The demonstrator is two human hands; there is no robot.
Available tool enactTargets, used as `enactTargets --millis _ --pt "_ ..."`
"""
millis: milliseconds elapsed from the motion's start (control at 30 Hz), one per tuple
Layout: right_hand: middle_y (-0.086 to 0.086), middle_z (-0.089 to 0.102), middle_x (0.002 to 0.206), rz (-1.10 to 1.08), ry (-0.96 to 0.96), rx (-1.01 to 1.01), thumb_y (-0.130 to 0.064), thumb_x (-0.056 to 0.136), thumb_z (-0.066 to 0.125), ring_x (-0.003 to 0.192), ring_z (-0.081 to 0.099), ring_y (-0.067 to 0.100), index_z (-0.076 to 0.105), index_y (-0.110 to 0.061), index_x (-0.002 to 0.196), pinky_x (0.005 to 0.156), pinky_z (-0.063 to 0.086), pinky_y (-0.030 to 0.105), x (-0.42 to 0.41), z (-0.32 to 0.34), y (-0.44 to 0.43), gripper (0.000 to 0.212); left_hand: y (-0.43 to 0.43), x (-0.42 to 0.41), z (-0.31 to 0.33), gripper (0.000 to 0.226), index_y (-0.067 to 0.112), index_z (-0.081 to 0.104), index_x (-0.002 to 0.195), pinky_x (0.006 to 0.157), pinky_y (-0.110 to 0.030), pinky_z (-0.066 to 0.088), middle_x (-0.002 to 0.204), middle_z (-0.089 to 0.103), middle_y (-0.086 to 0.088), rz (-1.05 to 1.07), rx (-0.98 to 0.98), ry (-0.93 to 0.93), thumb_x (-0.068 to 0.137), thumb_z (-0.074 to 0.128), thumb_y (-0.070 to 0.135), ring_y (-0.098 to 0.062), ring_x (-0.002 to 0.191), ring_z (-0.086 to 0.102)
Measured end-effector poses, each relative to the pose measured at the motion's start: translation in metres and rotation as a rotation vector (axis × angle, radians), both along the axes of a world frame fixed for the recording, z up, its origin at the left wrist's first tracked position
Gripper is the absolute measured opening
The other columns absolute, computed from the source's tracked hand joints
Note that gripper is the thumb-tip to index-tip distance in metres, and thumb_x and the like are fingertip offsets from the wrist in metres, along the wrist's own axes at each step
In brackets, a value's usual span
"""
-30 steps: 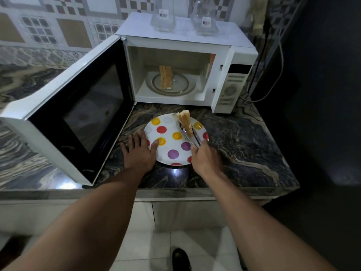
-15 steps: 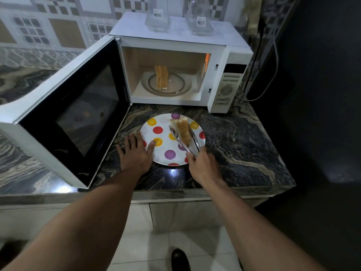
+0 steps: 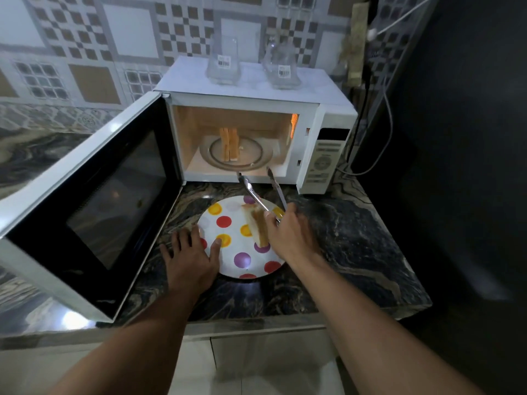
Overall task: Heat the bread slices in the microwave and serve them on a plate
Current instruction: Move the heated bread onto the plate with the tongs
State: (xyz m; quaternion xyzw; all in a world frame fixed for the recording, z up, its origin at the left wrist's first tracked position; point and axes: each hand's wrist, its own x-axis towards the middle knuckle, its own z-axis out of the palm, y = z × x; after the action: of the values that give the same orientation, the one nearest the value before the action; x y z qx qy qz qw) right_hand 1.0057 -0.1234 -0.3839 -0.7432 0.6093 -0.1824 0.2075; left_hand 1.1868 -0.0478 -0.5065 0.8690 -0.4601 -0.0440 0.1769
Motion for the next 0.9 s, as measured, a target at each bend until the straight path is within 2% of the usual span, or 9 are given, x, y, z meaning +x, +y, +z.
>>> enactTargets --millis 33,100,200,300,400,500,667,767,900 --pt "0.021 0.058 0.126 -0.009 0.004 0.002 -0.044 0.102 0.044 0.113 0.058 0.037 0.042 -0.002 0.135 0.082 0.047 0.039 0.008 0.003 -0.009 0.054 -0.001 0.001 -0.002 0.089 0.011 0.032 0.154 0.119 -0.065 0.012 0.156 0.038 -0.019 0.001 -0.019 -0.011 0.09 0.016 0.071 -0.04 0.147 0.027" --pt "0.022 0.058 0.128 -0.019 -0.008 0.006 -0.043 0.102 0.044 0.115 0.058 0.038 0.04 -0.001 0.137 0.085 0.048 0.04 0.027 0.011 -0.027 0.055 -0.005 0.002 -0.004 0.09 0.015 0.025 0.158 0.12 -0.063 0.007 0.16 0.031 -0.018 0.003 0.011 -0.009 0.089 0.011 0.072 -0.039 0.149 0.023" --pt "0.022 0.06 0.125 -0.006 -0.019 0.02 -0.043 0.103 0.044 0.113 0.059 0.039 0.042 -0.001 0.131 0.078 0.044 0.038 0.055 0.019 -0.053 0.051 -0.011 0.005 -0.006 0.088 0.025 0.014 0.161 0.121 -0.061 0.003 0.165 0.022 -0.013 0.019 0.062 -0.036 0.087 -0.001 0.071 -0.035 0.153 0.014" --pt "0.022 0.059 0.127 0.015 0.016 0.027 -0.044 0.103 0.043 0.114 0.058 0.04 0.042 -0.001 0.128 0.075 0.04 0.037 0.08 0.022 -0.076 0.05 -0.016 0.006 -0.008 0.085 0.029 0.01 0.161 0.121 -0.062 0.001 0.166 0.019 -0.012 0.022 0.065 -0.032 0.089 -0.004 0.072 -0.034 0.154 0.011" --pt "0.019 0.058 0.129 0.004 0.022 0.062 -0.043 0.103 0.044 0.117 0.058 0.038 0.043 -0.002 0.132 0.079 0.042 0.037 0.105 0.02 -0.096 0.05 -0.018 0.007 -0.009 0.086 0.027 0.016 0.161 0.12 -0.063 0.004 0.165 0.023 -0.013 0.026 0.066 -0.049 0.09 -0.005 0.072 -0.035 0.152 0.017" --pt "0.013 0.061 0.124 -0.013 -0.024 0.084 -0.041 0.102 0.047 0.108 0.062 0.034 0.046 -0.012 0.137 0.069 0.039 0.036 0.134 0.012 -0.116 0.046 -0.019 0.008 -0.01 0.084 0.026 0.02 0.16 0.119 -0.064 0.008 0.163 0.028 -0.013 0.028 0.064 -0.067 0.092 -0.002 0.071 -0.036 0.151 0.022" --pt "0.01 0.068 0.115 -0.079 -0.041 0.124 -0.027 0.103 0.048 0.091 0.064 0.027 0.062 -0.007 0.121 0.061 0.037 0.028 0.164 0.0 -0.141 0.03 -0.02 0.008 -0.012 0.078 0.023 0.028 0.158 0.117 -0.066 0.014 0.16 0.035 -0.012 0.034 0.073 -0.078 0.096 0.009 0.068 -0.036 0.147 0.031" --pt "0.013 0.067 0.12 -0.09 -0.073 0.125 -0.028 0.102 0.048 0.106 0.065 0.032 0.06 -0.007 0.122 0.071 0.044 0.032 0.171 -0.005 -0.15 0.031 -0.021 0.009 -0.012 0.079 0.022 0.029 0.158 0.117 -0.066 0.016 0.16 0.036 -0.012 0.038 0.092 -0.078 0.097 0.009 0.068 -0.035 0.148 0.031" --pt "0.014 0.063 0.126 -0.047 -0.052 0.12 -0.029 0.103 0.048 0.114 0.061 0.035 0.054 -0.007 0.126 0.088 0.049 0.039 0.173 -0.006 -0.155 0.033 -0.02 0.008 -0.009 0.079 0.02 0.035 0.156 0.116 -0.067 0.02 0.156 0.042 -0.013 0.039 0.099 -0.084 0.097 0.011 0.068 -0.036 0.145 0.037"
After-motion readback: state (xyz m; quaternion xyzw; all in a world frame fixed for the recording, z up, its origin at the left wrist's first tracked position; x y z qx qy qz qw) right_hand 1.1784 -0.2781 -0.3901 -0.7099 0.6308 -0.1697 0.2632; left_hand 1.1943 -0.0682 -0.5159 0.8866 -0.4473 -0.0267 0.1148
